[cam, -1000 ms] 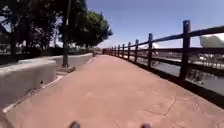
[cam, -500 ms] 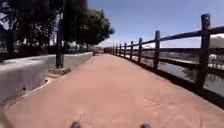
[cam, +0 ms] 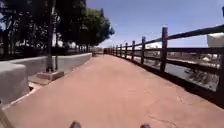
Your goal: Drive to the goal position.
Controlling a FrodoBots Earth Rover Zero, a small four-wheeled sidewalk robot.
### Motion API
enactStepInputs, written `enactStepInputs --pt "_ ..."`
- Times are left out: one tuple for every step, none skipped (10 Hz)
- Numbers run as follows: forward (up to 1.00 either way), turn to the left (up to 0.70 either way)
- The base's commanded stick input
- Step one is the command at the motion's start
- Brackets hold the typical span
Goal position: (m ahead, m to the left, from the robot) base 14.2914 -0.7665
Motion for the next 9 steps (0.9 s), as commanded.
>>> enactStepInputs --pt "1.00 0.00" --pt "1.00 0.00" --pt "1.00 0.00" --pt "1.00 0.00" --pt "1.00 0.00" --pt "1.00 0.00" --pt "1.00 0.00" --pt "1.00 0.00" --pt "1.00 0.00"
